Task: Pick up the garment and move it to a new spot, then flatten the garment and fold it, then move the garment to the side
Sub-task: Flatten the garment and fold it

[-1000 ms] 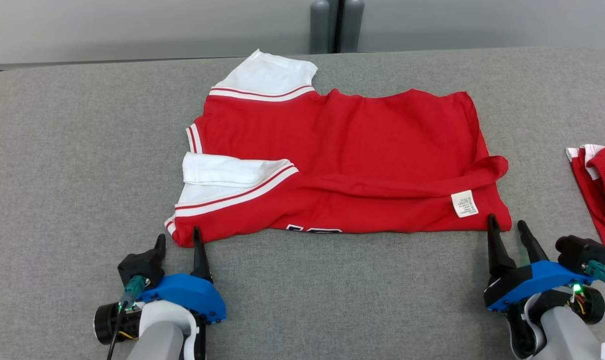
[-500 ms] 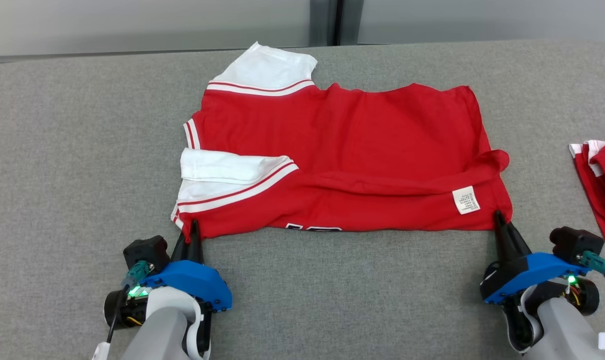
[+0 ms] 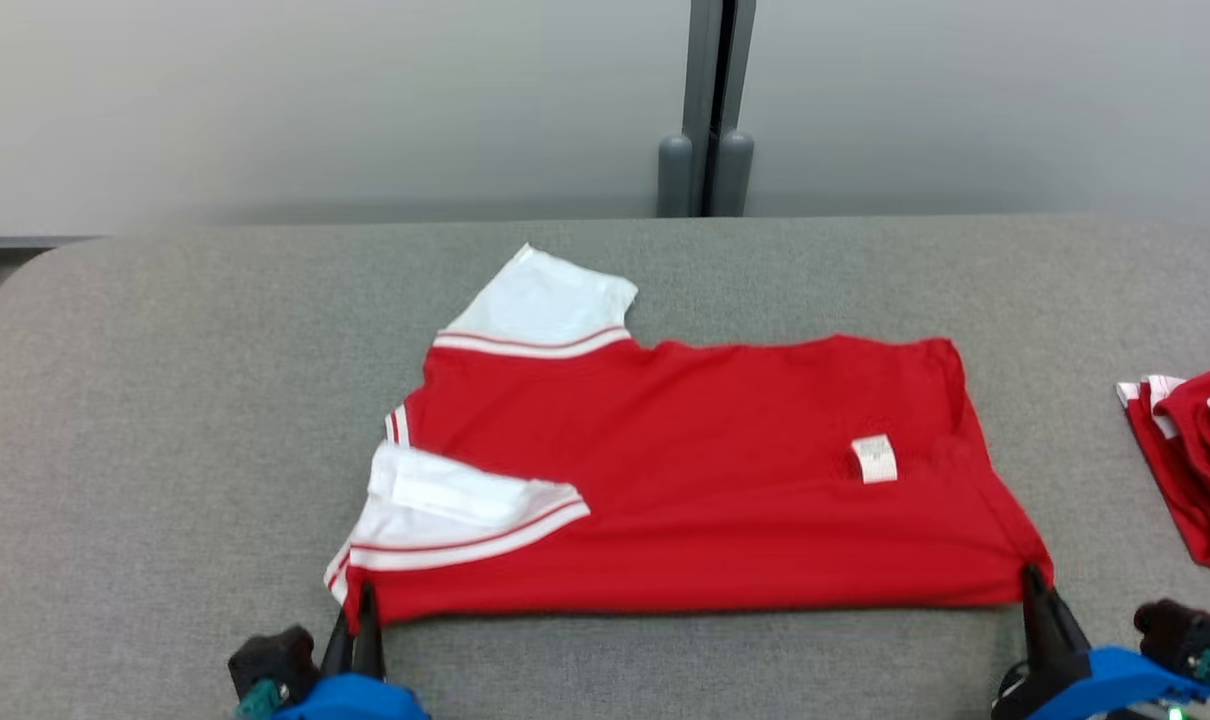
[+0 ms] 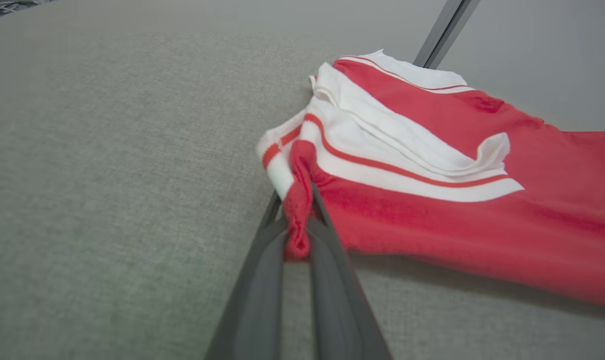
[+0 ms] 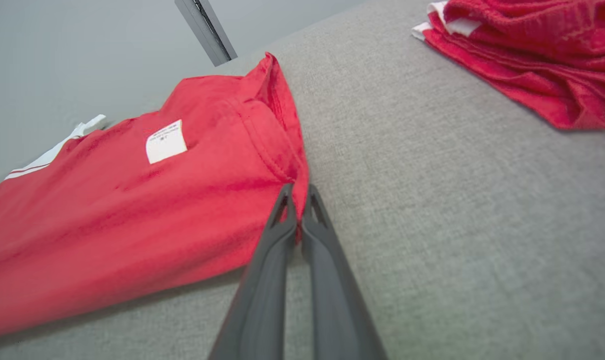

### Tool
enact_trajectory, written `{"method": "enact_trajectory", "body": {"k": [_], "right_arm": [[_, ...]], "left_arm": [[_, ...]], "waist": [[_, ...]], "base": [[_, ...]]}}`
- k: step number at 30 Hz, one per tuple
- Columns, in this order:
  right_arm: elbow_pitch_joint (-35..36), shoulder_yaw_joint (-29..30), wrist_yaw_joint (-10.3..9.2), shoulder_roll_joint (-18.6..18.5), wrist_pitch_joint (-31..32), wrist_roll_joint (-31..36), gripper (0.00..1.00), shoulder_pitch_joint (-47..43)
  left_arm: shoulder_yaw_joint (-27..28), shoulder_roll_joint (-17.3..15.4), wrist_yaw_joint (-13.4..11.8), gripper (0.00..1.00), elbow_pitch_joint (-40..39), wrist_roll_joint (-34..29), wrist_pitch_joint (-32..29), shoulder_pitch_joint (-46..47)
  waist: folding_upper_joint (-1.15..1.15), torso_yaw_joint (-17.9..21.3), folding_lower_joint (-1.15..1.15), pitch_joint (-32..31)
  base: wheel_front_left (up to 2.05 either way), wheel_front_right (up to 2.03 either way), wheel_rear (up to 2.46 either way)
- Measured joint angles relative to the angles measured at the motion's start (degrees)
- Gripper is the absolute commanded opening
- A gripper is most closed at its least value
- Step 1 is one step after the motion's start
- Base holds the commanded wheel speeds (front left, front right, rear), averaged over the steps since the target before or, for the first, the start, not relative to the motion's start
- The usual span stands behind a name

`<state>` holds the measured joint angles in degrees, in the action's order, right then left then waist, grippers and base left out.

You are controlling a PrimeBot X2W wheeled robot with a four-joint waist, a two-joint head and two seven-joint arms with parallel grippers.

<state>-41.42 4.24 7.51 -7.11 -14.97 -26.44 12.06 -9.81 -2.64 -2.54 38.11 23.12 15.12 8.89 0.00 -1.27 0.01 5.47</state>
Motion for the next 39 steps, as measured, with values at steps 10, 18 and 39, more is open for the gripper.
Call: {"method": "enact_trajectory", "body": {"k": [10,18,39], "right_arm": [[0.5,-2.3,-0.01,0.4,0.0,-2.3,1.0,-8.5],[1.6,-2.9,-0.02,-3.1,0.0,-1.7,1.0,0.2],[-16.9,-17.4,-0.02,-7.5,7.9,-0.4,0.87,34.7]], "left_arm": [[-1.7,-0.1,0.5,1.0,-2.3,0.2,0.0,-9.8],[-2.0,-0.2,-1.0,1.0,-10.0,-4.0,0.0,-2.9],[-8.1,-3.8,7.5,1.0,14.2,-8.4,-13.4,41.2]], "waist": [[0.0,-0.1,0.0,-4.0],[0.0,0.1,-0.01,0.0],[0.02,2.1,-0.03,15.7]], "base": [[0.0,0.0,0.0],[0.0,0.0,0.0],[0.0,0.0,0.0]]}}
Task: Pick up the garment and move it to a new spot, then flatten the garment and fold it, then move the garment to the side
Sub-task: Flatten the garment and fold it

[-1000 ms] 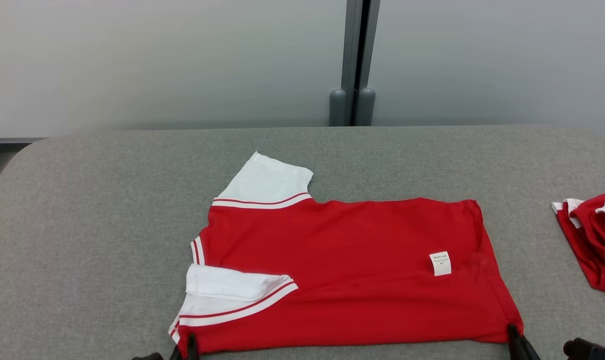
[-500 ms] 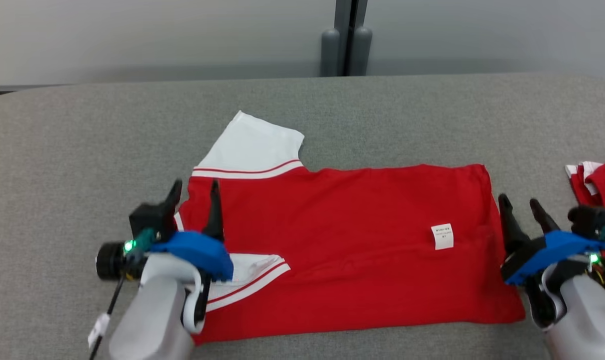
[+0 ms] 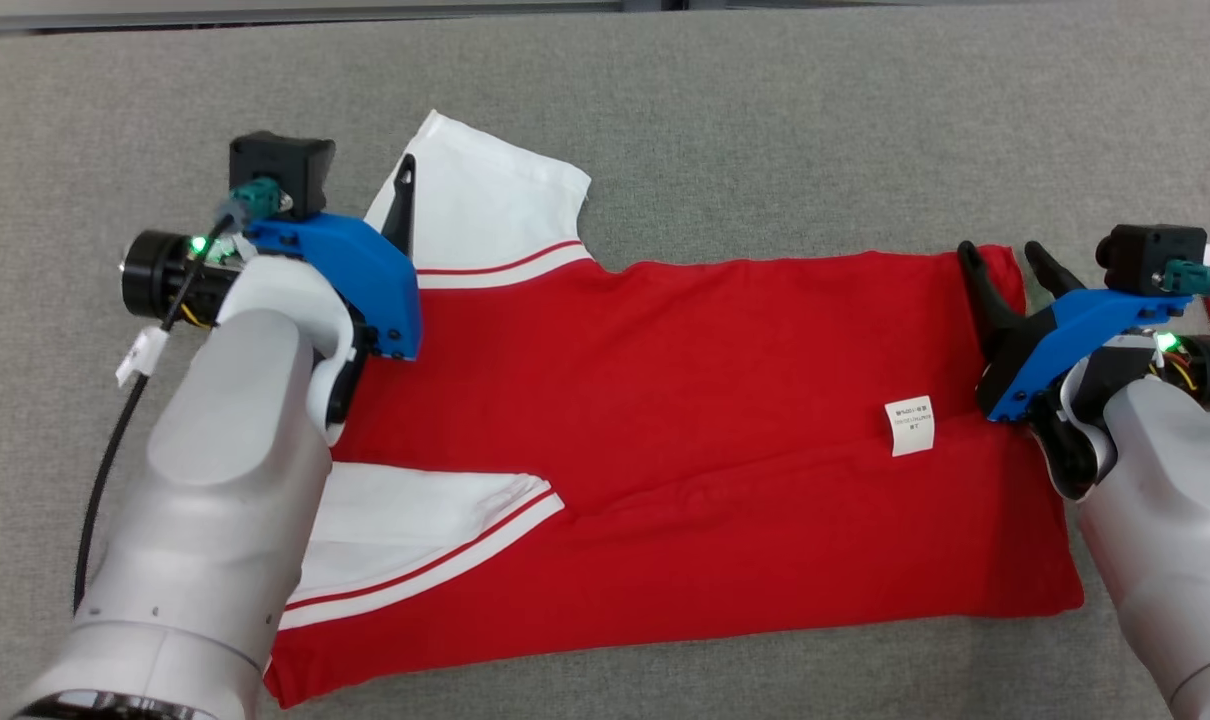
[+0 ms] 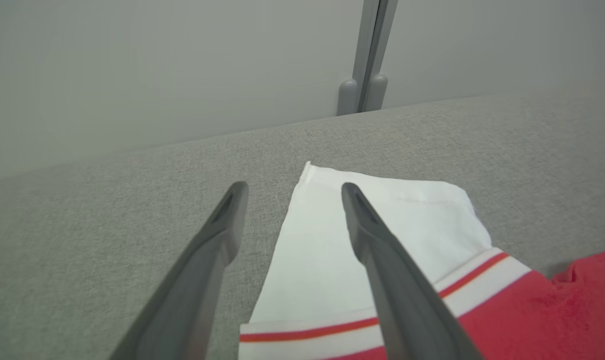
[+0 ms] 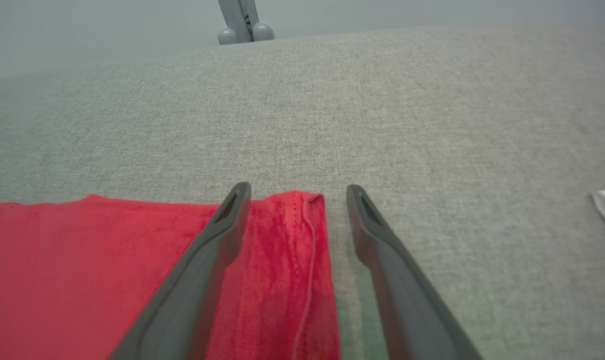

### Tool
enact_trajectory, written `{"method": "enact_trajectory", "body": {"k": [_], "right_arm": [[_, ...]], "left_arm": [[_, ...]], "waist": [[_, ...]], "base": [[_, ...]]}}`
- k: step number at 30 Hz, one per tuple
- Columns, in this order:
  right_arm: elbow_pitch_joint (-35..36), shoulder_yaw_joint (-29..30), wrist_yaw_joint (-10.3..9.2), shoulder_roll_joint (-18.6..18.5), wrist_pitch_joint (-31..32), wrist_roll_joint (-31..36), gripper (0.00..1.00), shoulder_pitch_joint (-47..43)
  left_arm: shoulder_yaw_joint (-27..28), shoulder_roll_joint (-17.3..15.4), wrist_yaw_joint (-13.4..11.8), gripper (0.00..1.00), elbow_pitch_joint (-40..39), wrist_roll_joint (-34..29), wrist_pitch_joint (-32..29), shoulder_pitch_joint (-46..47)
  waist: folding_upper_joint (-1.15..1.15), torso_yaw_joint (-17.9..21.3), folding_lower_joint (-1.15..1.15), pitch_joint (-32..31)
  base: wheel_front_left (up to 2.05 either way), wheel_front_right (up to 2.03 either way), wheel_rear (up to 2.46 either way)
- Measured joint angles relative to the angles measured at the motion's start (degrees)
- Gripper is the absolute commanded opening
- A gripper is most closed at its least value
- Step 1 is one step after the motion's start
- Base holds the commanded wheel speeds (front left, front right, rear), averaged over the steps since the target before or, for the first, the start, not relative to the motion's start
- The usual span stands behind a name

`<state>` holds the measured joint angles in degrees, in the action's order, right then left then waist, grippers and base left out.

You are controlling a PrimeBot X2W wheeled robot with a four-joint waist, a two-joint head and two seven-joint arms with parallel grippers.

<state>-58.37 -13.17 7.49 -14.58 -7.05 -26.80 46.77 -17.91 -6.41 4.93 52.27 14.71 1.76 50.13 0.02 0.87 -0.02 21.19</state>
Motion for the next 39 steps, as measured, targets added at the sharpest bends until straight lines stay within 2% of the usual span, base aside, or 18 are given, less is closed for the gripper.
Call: {"method": "enact_trajectory", "body": {"k": [1,2,3,11,18,22,26,27,28,29,34,39], "right_arm": [[-0.4,-0.7,0.0,0.0,0.0,-0.1,0.44,0.5],[-0.7,-1.3,0.0,0.0,-0.1,-0.5,0.24,1.1],[-1.1,-1.8,0.0,0.0,-0.1,-0.7,0.0,1.7],[-0.5,-7.3,0.0,1.7,-2.4,-4.9,0.0,4.4],[2.2,-12.2,0.0,2.6,-4.6,-10.0,0.0,6.1],[3.4,-14.7,0.0,2.7,-5.2,-12.5,0.0,6.9],[4.0,-16.9,0.0,2.5,-5.9,-15.1,0.0,7.1],[4.1,-17.4,0.0,2.4,-6.2,-15.5,0.0,7.1],[4.1,-17.9,0.0,2.1,-6.2,-16.0,0.0,7.1],[4.0,-18.2,0.0,1.9,-6.4,-16.5,0.0,7.1],[3.1,-19.1,0.0,0.5,-7.2,-18.3,0.0,7.6],[2.2,-17.9,0.0,-0.4,-7.8,-18.6,0.0,8.4]], "left_arm": [[-0.4,-0.4,0.3,1.0,0.9,0.0,-0.4,1.2],[-0.3,-0.6,0.6,1.0,1.8,0.2,-0.5,2.3],[-0.5,-0.8,0.8,1.0,2.7,0.4,-1.0,3.6],[-1.7,-3.5,2.2,1.0,9.1,2.3,-5.9,10.9],[-5.8,-5.5,2.5,1.0,10.8,6.2,-11.4,13.7],[-6.8,-8.3,2.5,1.0,11.7,8.0,-12.3,15.2],[-7.4,-9.3,2.5,1.0,12.9,8.3,-12.2,16.1],[-7.7,-9.2,2.5,0.84,13.1,8.6,-12.0,16.1],[-8.1,-9.1,2.5,0.4,13.2,8.9,-11.8,16.1],[-8.7,-8.8,2.5,0.0,13.2,9.1,-11.8,16.0],[-11.6,-7.9,2.5,0.0,10.9,12.2,-11.3,15.4],[-13.1,-8.5,2.5,0.0,8.6,13.1,-4.7,15.3]], "waist": [[0.0,0.2,0.0,0.5],[0.0,0.3,0.01,1.0],[0.0,0.6,0.01,1.6],[0.0,4.0,0.02,4.5],[0.0,7.9,0.02,7.0],[0.0,9.7,0.01,8.3],[-0.01,10.5,0.02,8.9],[-0.01,10.6,0.02,8.9],[-0.01,10.5,0.02,8.8],[-0.01,10.5,0.02,8.8],[-0.01,9.3,0.02,8.4],[-0.02,7.2,0.02,7.3]], "base": [[0.0,0.0,0.0],[0.0,0.0,0.0],[0.0,0.0,0.0],[0.0,0.0,0.0],[0.0,0.0,0.0],[0.0,0.0,0.0],[0.0,0.0,0.0],[0.0,0.0,0.0],[0.0,0.0,0.0],[0.0,0.0,0.0],[0.0,0.0,0.0],[0.0,0.0,0.0]]}}
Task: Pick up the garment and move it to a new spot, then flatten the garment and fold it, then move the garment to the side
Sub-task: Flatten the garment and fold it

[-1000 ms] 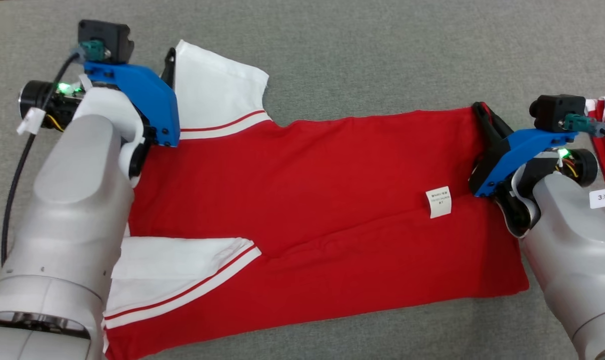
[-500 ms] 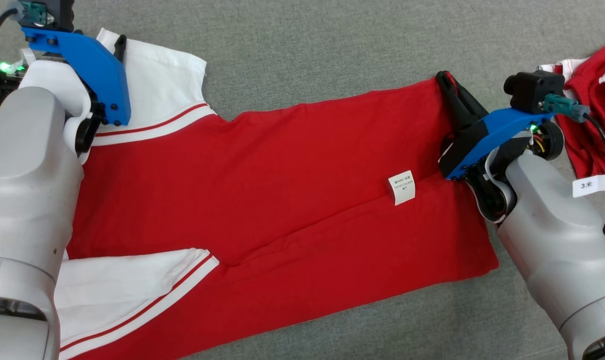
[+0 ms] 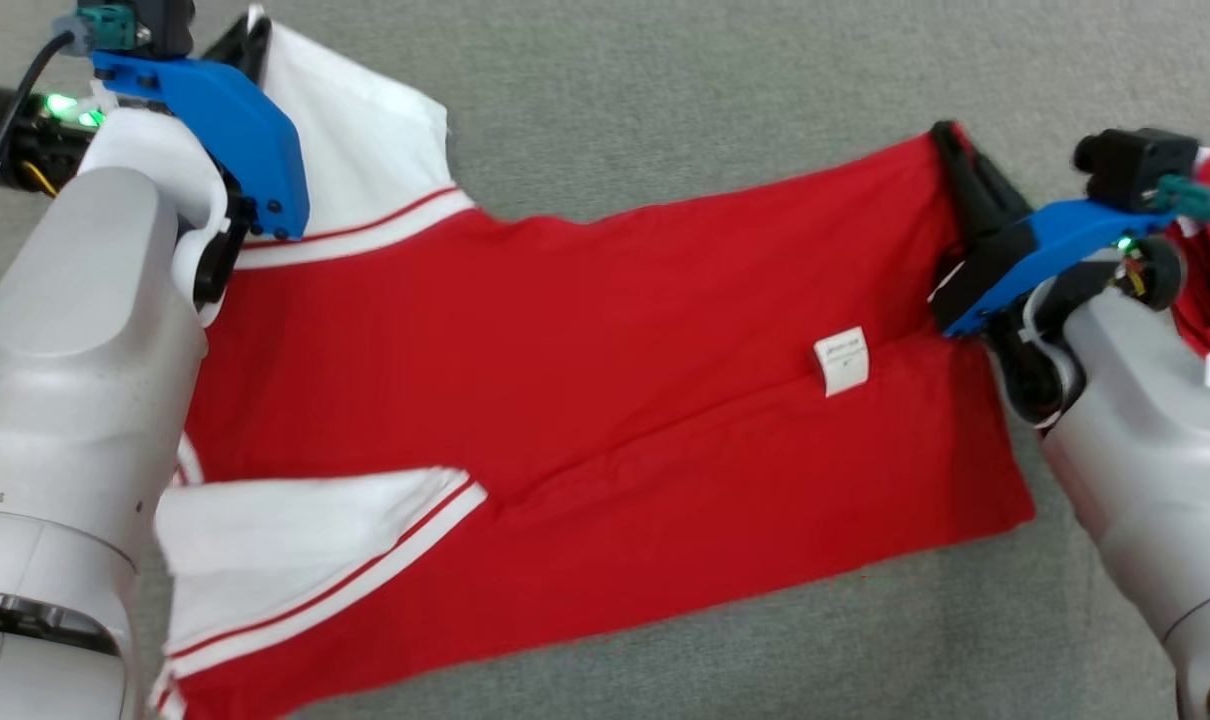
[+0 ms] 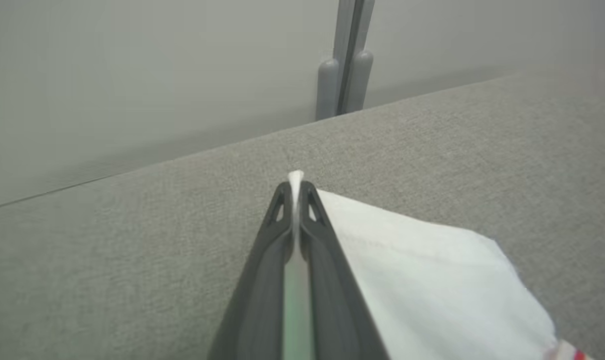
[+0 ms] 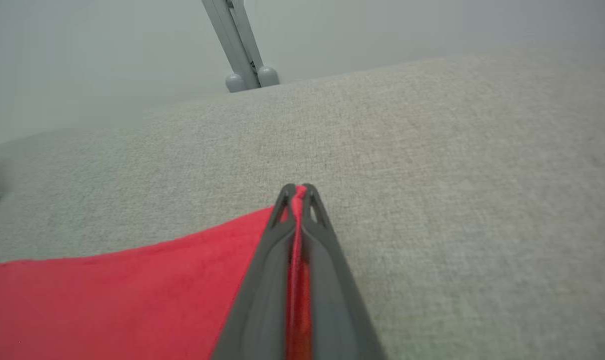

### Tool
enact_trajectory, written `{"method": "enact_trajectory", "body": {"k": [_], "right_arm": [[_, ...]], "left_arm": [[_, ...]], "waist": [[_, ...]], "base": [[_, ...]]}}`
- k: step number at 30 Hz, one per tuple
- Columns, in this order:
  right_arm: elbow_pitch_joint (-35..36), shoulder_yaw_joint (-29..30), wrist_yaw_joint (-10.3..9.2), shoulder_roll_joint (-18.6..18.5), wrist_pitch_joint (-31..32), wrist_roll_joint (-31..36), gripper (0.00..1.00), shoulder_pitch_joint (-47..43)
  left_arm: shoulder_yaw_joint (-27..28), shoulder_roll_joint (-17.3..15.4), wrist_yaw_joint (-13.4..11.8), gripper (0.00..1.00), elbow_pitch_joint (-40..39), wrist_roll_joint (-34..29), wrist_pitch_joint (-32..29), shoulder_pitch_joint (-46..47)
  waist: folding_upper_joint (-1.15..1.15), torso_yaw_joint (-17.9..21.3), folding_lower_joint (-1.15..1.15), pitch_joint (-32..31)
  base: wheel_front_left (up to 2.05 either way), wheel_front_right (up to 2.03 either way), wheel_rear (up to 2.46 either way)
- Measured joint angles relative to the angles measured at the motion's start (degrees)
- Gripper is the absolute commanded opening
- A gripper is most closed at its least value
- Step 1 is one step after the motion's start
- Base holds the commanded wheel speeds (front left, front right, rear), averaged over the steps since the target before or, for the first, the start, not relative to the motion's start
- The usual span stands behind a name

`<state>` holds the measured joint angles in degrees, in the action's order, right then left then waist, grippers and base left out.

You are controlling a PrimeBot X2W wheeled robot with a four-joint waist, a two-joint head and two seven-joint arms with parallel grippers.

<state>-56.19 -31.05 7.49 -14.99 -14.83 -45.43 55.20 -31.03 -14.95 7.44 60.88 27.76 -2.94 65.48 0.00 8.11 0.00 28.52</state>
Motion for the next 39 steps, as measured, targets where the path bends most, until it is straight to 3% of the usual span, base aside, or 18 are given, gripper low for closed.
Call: {"method": "enact_trajectory", "body": {"k": [6,12,18,23,30,31,32,33,39], "right_arm": [[4.6,9.0,0.0,-1.6,-0.1,5.3,0.0,-0.8],[5.8,14.3,0.0,-0.8,-0.1,10.9,0.0,-9.2],[6.8,18.4,0.0,-0.9,-0.2,13.1,0.0,-18.8],[6.8,21.8,0.0,-0.4,-0.2,13.7,0.0,-26.0],[5.7,24.5,0.0,1.4,-0.2,15.0,0.0,-30.8],[5.5,25.1,0.0,1.7,-0.2,15.1,0.33,-31.1],[5.5,25.7,0.0,1.9,-0.2,15.2,1.0,-31.2],[5.6,26.2,0.0,1.9,-0.2,15.4,1.0,-31.3],[4.4,29.8,0.0,2.1,-0.2,17.8,1.0,-32.4]], "left_arm": [[-0.4,1.2,0.0,0.0,-0.6,0.0,10.3,0.0],[-1.0,3.8,0.0,0.0,0.5,1.5,15.8,-6.8],[-0.5,6.0,0.0,0.0,-1.8,3.5,17.8,-18.1],[0.8,7.0,0.0,0.0,-8.4,3.7,17.9,-29.5],[2.3,8.7,-0.4,0.0,-13.4,3.4,17.9,-42.2],[2.3,9.0,-0.4,0.24,-14.0,2.8,17.9,-43.5],[2.4,9.3,-0.5,0.87,-14.7,2.5,17.9,-44.5],[2.8,9.6,-1.0,1.0,-15.5,2.4,17.9,-45.4],[7.4,10.7,-4.0,1.0,-21.3,1.0,17.9,-50.2]], "waist": [[0.0,-2.8,0.0,-3.5],[-0.01,-5.8,0.01,-9.3],[-0.02,-8.4,0.02,-15.5],[-0.02,-10.1,0.02,-19.8],[-0.02,-11.3,0.0,-21.6],[-0.02,-11.6,0.01,-21.7],[-0.02,-11.8,0.01,-21.7],[-0.02,-12.0,0.01,-21.7],[-0.01,-13.8,0.0,-21.9]], "base": [[0.0,0.0,0.0],[0.0,0.0,0.0],[0.0,0.0,0.0],[0.0,0.0,0.0],[0.0,0.0,0.0],[0.0,0.0,0.0],[0.0,0.0,0.0],[0.0,0.0,0.0],[0.0,0.0,0.0]]}}
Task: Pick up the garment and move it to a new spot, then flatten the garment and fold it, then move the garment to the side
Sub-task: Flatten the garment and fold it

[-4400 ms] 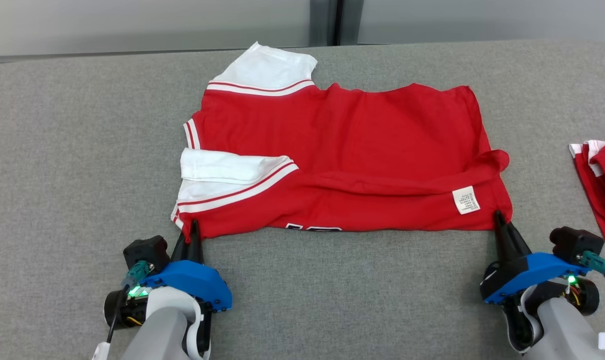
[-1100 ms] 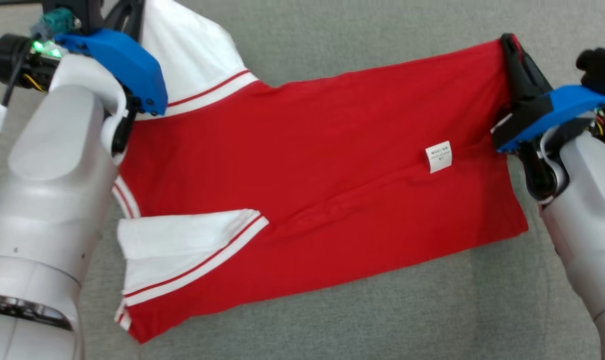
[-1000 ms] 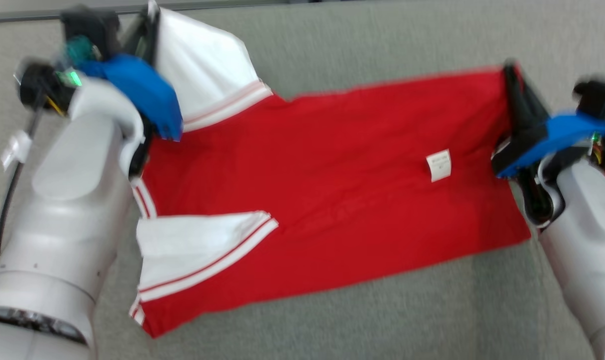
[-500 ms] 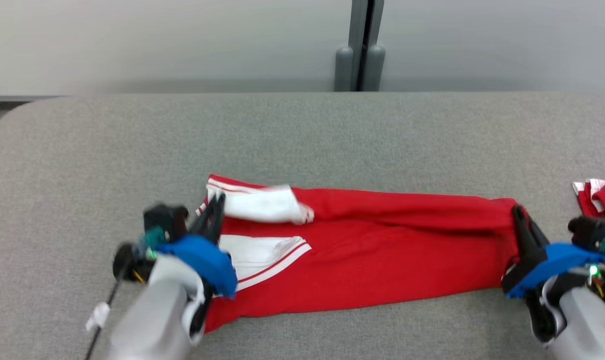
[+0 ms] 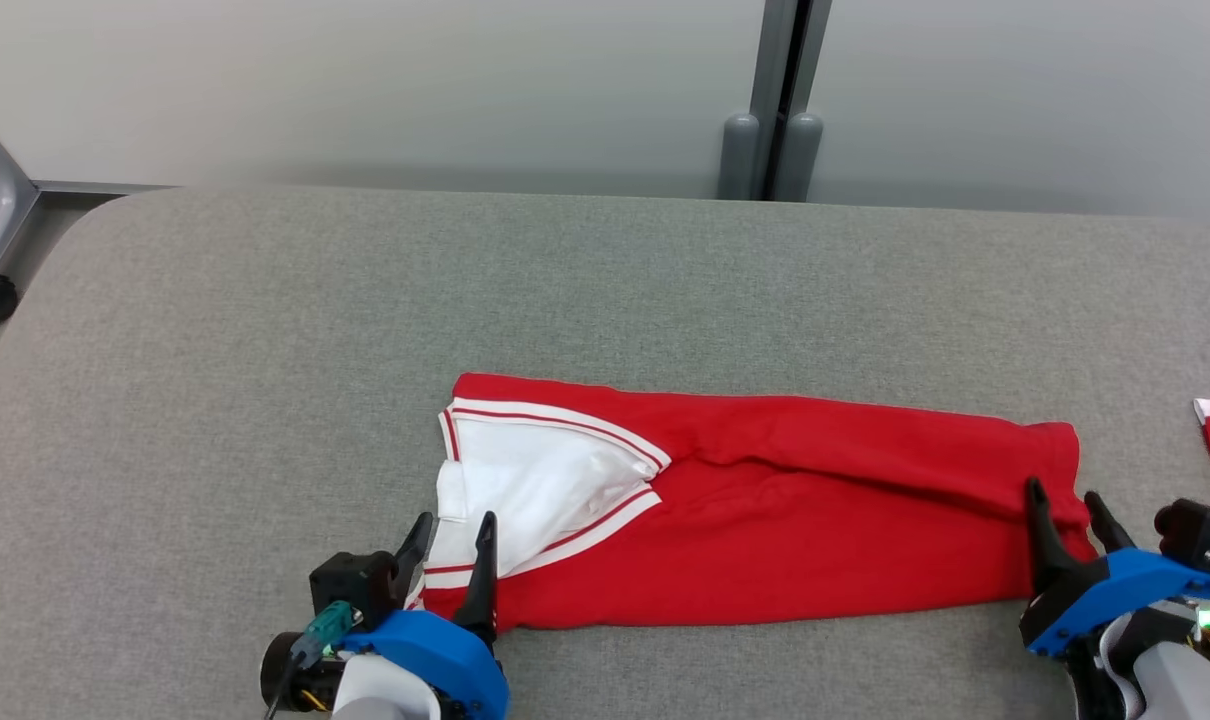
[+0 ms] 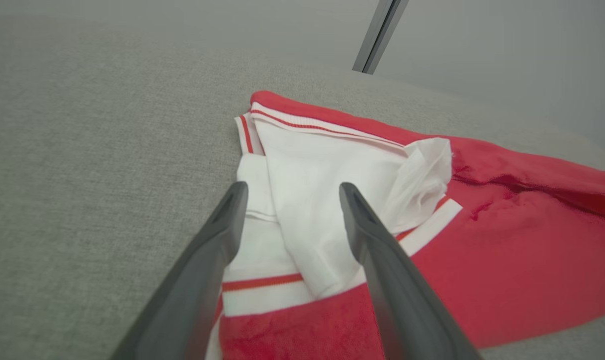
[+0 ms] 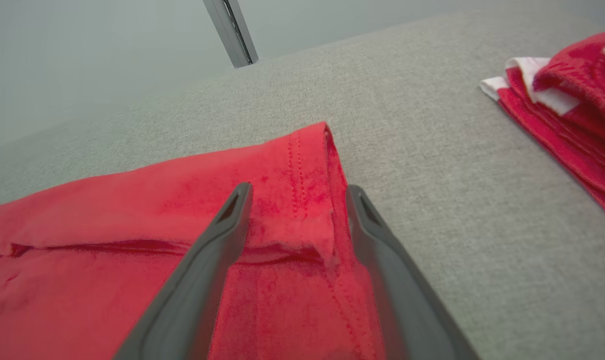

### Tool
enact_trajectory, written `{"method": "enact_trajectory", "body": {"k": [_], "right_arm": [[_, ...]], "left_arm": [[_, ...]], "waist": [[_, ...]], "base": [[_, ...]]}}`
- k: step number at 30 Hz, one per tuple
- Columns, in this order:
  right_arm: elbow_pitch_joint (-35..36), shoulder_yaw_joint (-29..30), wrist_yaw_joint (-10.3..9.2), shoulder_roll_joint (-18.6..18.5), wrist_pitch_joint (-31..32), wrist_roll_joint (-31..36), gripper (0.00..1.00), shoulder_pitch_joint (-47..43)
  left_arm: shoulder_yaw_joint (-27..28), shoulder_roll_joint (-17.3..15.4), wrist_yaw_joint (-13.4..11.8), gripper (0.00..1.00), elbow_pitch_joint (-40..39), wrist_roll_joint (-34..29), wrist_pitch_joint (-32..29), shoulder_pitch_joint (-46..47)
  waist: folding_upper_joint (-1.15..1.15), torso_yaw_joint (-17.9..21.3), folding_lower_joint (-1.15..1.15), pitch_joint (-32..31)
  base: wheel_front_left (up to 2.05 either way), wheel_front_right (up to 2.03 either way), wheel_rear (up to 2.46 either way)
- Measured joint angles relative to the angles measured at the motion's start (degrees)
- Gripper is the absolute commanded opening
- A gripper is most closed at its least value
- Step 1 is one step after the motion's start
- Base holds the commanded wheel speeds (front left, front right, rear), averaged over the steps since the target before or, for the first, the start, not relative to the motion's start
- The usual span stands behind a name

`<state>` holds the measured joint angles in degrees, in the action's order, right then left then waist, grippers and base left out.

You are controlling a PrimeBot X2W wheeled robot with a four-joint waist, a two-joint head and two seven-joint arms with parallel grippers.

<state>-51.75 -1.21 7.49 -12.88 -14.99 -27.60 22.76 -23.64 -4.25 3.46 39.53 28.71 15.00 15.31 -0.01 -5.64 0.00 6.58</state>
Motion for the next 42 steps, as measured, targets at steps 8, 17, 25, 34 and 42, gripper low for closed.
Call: {"method": "enact_trajectory", "body": {"k": [8,17,25,34,42], "right_arm": [[-8.3,1.2,0.01,0.8,-0.4,2.1,1.0,-0.3],[-12.7,0.2,0.02,1.2,-0.6,0.4,0.0,2.9],[3.7,1.6,0.0,0.5,0.0,-0.2,0.0,1.3],[19.9,-18.1,0.0,4.3,0.0,-5.8,0.0,-1.0],[17.6,-29.9,0.0,7.4,0.3,-9.2,0.0,2.6]], "left_arm": [[1.3,1.0,0.2,1.0,-2.3,-2.4,0.0,-2.1],[3.6,1.3,0.5,1.0,-4.3,-4.0,0.0,-2.9],[4.1,1.3,0.6,1.0,-6.2,-3.6,0.0,-3.5],[0.9,1.3,-0.4,1.0,-7.3,-1.4,0.0,-4.0],[-1.7,1.3,-0.9,1.0,-7.3,-0.7,0.0,-4.0]], "waist": [[0.0,-1.8,0.0,-0.1],[0.01,-1.4,0.0,0.6],[0.02,0.0,0.0,-0.1],[0.02,-4.7,0.0,-1.6],[0.01,-12.9,0.0,-1.8]], "base": [[0.0,0.0,0.0],[0.0,0.0,0.0],[0.0,0.0,0.0],[0.0,0.0,0.0],[0.0,0.0,0.0]]}}
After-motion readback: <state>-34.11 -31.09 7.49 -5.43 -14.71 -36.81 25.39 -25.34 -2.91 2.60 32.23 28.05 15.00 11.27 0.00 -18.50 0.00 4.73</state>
